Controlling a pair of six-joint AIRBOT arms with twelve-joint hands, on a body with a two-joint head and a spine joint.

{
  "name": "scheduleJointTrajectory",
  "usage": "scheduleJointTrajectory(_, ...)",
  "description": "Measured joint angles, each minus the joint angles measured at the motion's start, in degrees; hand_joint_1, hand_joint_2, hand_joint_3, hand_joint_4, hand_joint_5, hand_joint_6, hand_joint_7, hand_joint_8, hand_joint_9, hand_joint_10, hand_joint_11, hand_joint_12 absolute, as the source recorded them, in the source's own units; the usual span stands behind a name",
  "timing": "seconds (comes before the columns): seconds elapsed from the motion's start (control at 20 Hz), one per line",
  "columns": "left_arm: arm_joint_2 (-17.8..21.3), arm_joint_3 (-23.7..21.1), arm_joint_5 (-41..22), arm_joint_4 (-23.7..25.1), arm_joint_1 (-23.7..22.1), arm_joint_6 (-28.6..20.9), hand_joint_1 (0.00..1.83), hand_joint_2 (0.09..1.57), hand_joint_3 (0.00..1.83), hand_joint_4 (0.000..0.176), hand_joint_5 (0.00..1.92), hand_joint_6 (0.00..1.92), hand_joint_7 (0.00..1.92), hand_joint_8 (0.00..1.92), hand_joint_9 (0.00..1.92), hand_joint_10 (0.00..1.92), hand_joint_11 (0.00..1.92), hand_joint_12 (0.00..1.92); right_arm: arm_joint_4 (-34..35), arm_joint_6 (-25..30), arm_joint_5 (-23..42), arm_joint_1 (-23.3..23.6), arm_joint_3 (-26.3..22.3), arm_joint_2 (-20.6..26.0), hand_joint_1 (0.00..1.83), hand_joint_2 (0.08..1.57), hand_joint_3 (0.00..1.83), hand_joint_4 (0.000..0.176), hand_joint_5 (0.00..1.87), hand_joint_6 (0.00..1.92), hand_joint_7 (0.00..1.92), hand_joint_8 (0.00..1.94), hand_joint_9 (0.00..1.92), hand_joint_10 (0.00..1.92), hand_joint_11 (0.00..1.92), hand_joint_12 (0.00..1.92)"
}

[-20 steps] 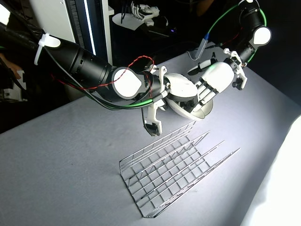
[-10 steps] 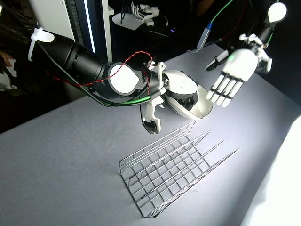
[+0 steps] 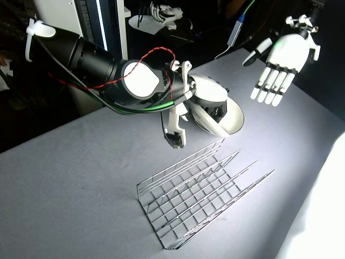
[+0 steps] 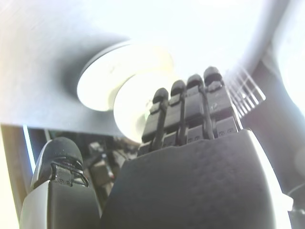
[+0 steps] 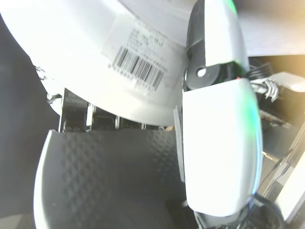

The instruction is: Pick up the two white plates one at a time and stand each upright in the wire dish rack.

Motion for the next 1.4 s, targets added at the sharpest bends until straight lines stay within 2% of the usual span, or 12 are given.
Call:
scheduleJointTrajectory(0.55,5.6,-2.0,-0.7,-5.5,-0.9,-2.2,0.00,1.09,0.00,0.000,0.02,0.00,0.00,0.00,0.00,0.00,0.00,0.00,16.3,0.0,-2.3,2.7,-6.1,6.0,1.23,1.08,0.00,0.025,1.01,0.96,1.11,0.76,1.25,0.01,0.70,1.06)
scheduleJointTrajectory(0.6,5.6,-1.6,-0.9,-6.0,-0.9,-2.2,0.00,1.09,0.00,0.000,0.03,0.01,0.00,0.00,0.00,0.00,0.00,0.00,17.7,0.0,-2.1,2.8,-6.1,6.2,1.35,1.07,0.00,0.000,1.03,0.89,1.15,0.63,1.06,0.83,0.71,1.05)
scheduleJointTrajectory(0.65,5.6,-1.4,-0.9,-5.9,-1.0,-2.2,0.00,1.09,0.00,0.000,0.03,0.01,0.00,0.00,0.00,0.00,0.00,0.00,19.8,0.1,-2.1,2.8,-6.2,6.5,1.38,1.07,0.00,0.000,1.02,0.91,1.13,0.65,0.99,1.03,0.70,1.06)
scheduleJointTrajectory(0.85,5.6,-1.1,-0.9,-6.0,-3.2,-2.2,0.00,1.09,0.00,0.000,0.01,0.00,0.00,0.00,0.00,0.00,0.00,0.00,30.1,0.0,-1.6,2.8,-6.3,7.4,1.38,1.09,0.00,0.000,0.97,0.98,1.07,0.74,0.94,1.13,0.67,1.07)
scheduleJointTrajectory(0.9,5.6,-1.2,-0.9,-5.7,-3.7,-2.2,0.00,1.09,0.00,0.000,0.01,0.00,0.00,0.00,0.00,0.00,0.00,0.00,31.8,0.0,-1.1,2.8,-6.3,7.4,1.38,1.09,0.00,0.000,0.97,0.98,1.07,0.74,0.94,1.13,0.67,1.07)
scheduleJointTrajectory(0.95,5.6,-1.3,-1.0,-5.9,-3.8,-2.2,0.00,1.09,0.00,0.000,0.01,0.00,0.00,0.00,0.00,0.00,0.00,0.00,33.6,0.0,-0.7,2.8,-6.3,7.4,1.25,1.10,0.00,0.000,0.97,1.02,1.06,0.83,0.99,0.66,0.67,1.09)
scheduleJointTrajectory(1.0,5.6,-1.3,-1.0,-5.8,-3.7,-2.2,0.00,1.08,0.00,0.000,0.01,0.00,0.00,0.00,0.00,0.00,0.00,0.00,35.1,0.1,-0.5,3.0,-6.3,7.5,1.23,1.09,0.00,0.019,1.00,0.97,1.09,0.78,1.07,0.41,0.68,1.08)
scheduleJointTrajectory(1.1,5.6,-1.2,-1.2,-5.6,-3.8,-2.2,0.00,1.08,0.00,0.000,0.01,0.00,0.00,0.00,0.00,0.00,0.00,0.00,38.5,0.2,-0.2,3.7,-6.3,7.8,1.23,1.09,0.00,0.029,1.02,0.95,1.09,0.79,1.17,0.16,0.68,1.06)
scheduleJointTrajectory(1.2,5.5,-0.8,-1.3,-5.6,-3.8,-2.2,0.00,1.09,0.00,0.000,0.03,0.01,0.00,0.00,0.00,0.00,0.00,0.00,41.6,0.2,-0.3,4.6,-6.3,8.0,1.23,1.09,0.00,0.030,1.01,0.96,1.07,0.82,1.18,0.11,0.69,1.05)
scheduleJointTrajectory(1.25,5.4,-0.7,-1.2,-5.6,-3.8,-2.2,0.00,1.09,0.00,0.000,0.03,0.01,0.00,0.00,0.00,0.00,0.00,0.00,43.4,0.2,-0.1,5.0,-6.3,8.2,1.35,1.09,0.00,0.000,0.98,0.97,1.08,0.75,1.00,0.91,0.68,1.08)
scheduleJointTrajectory(1.3,5.3,-0.7,-1.2,-5.6,-3.8,-2.2,0.00,1.09,0.00,0.000,0.03,0.01,0.00,0.00,0.00,0.00,0.00,0.00,44.8,0.2,-0.1,5.2,-6.3,8.3,1.37,1.09,0.00,0.000,0.97,0.99,1.08,0.75,0.95,1.08,0.68,1.10)
scheduleJointTrajectory(1.4,5.3,-0.5,-1.3,-5.6,-3.8,-2.2,0.00,1.09,0.00,0.000,0.02,0.00,0.00,0.00,0.00,0.00,0.00,0.00,49.0,0.2,-0.5,5.7,-6.3,8.5,1.23,1.10,0.00,0.018,0.98,1.00,1.08,0.81,1.08,0.39,0.68,1.09)
